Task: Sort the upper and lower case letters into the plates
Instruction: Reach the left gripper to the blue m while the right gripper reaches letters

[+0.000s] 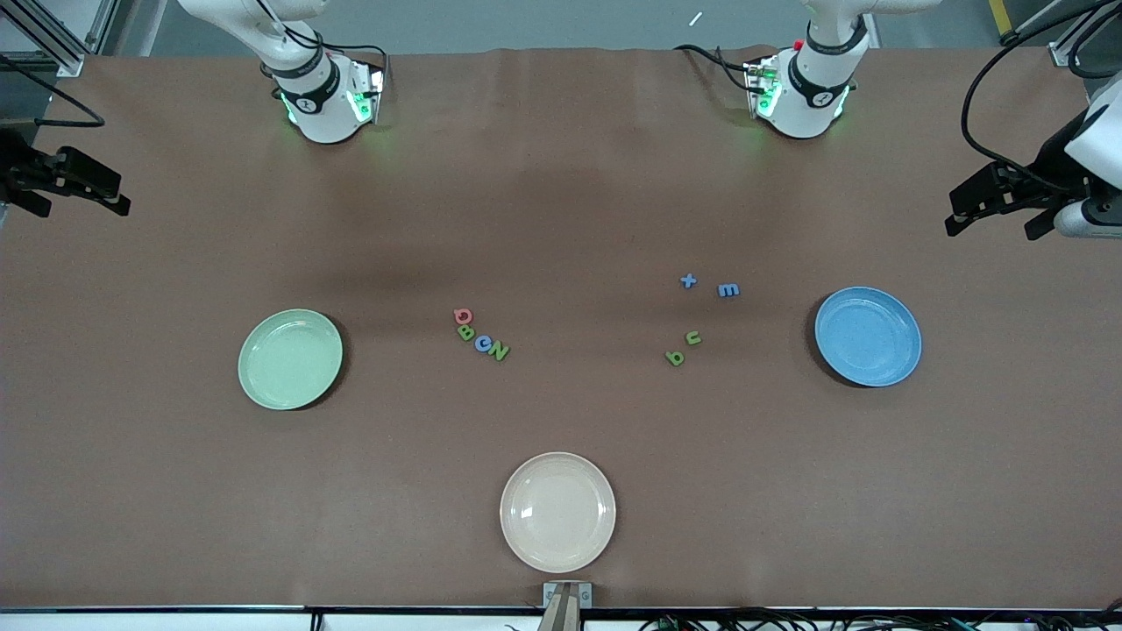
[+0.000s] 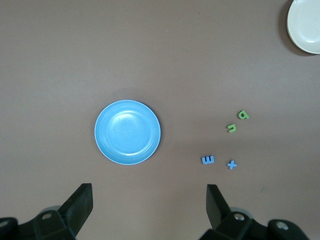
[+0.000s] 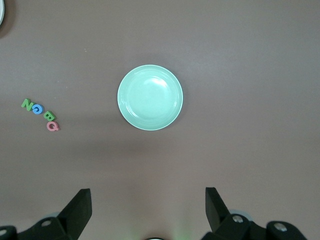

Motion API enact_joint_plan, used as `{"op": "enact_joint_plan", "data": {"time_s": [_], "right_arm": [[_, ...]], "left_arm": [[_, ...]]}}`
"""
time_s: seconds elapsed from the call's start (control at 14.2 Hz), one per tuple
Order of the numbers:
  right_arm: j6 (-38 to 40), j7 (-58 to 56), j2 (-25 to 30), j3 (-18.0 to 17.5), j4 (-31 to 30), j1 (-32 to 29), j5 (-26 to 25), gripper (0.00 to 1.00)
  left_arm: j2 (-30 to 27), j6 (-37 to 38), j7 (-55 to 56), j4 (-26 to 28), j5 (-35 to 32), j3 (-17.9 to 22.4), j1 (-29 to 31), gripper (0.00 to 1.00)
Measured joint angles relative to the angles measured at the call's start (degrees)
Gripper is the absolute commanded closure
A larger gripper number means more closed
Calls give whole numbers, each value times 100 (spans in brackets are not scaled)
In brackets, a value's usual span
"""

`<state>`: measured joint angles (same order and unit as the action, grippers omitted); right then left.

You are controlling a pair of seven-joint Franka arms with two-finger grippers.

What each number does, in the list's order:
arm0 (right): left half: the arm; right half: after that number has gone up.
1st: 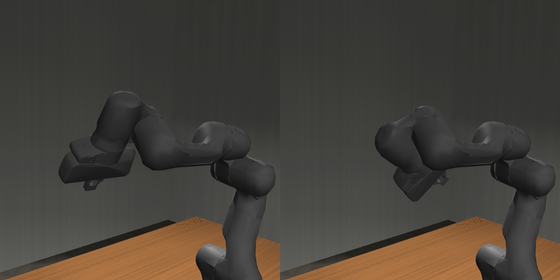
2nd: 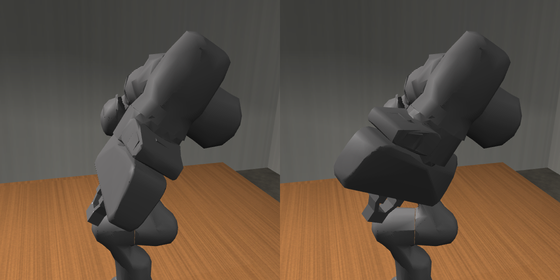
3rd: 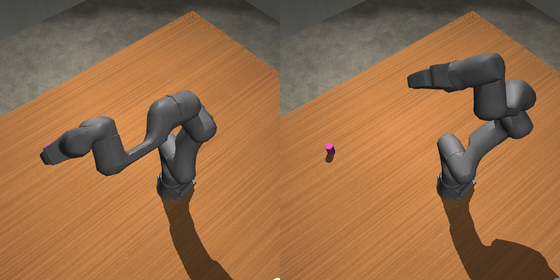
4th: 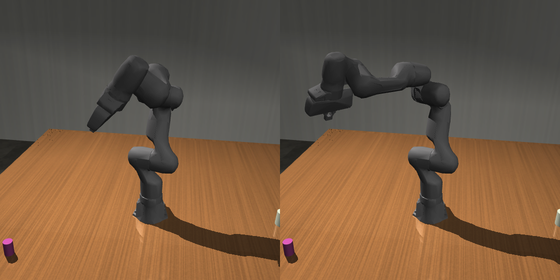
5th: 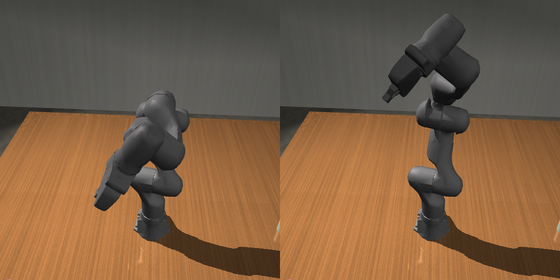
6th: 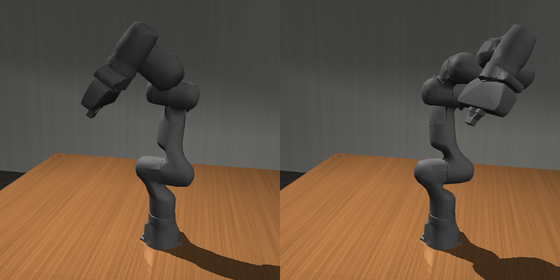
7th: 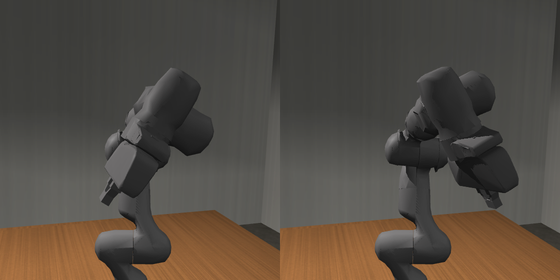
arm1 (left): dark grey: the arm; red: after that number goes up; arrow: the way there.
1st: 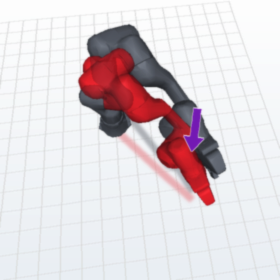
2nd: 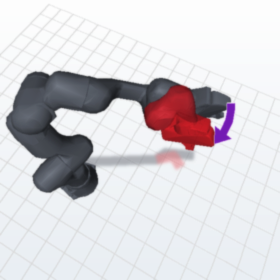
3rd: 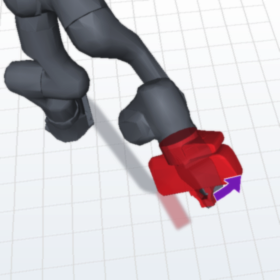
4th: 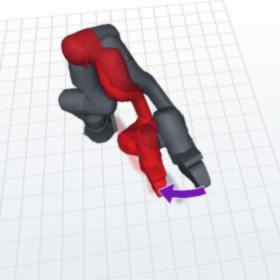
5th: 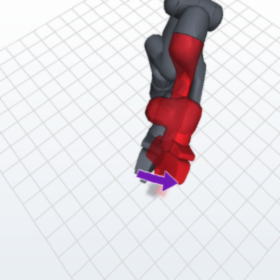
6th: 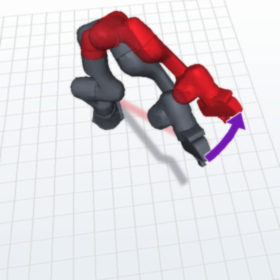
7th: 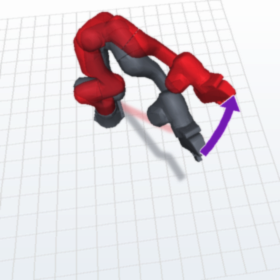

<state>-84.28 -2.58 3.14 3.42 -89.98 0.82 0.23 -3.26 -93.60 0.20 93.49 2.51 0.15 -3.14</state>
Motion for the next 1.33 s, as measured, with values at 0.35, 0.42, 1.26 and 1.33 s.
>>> {"op": "enact_joint_plan", "data": {"time_s": [0.35, 0.42, 1.26, 1.33], "right_arm": [[1, 0, 0, 33, 0, 0, 0, 0], [2, 0, 0, 33, 0, 0, 0, 0], [5, 0, 0, 38, 0, -1, 0, 0], [5, 0, 0, 38, 0, -1, 0, 0]], "left_arm": [[0, 0, 4, 0, 0, 0, 2, 0], [0, 0, 5, 0, 0, 1, 6, 0], [1307, -297, 1569, 121, 16, -617, -575, 0], [1477, -469, 1783, 142, 16, -641, -707, 0]]}}
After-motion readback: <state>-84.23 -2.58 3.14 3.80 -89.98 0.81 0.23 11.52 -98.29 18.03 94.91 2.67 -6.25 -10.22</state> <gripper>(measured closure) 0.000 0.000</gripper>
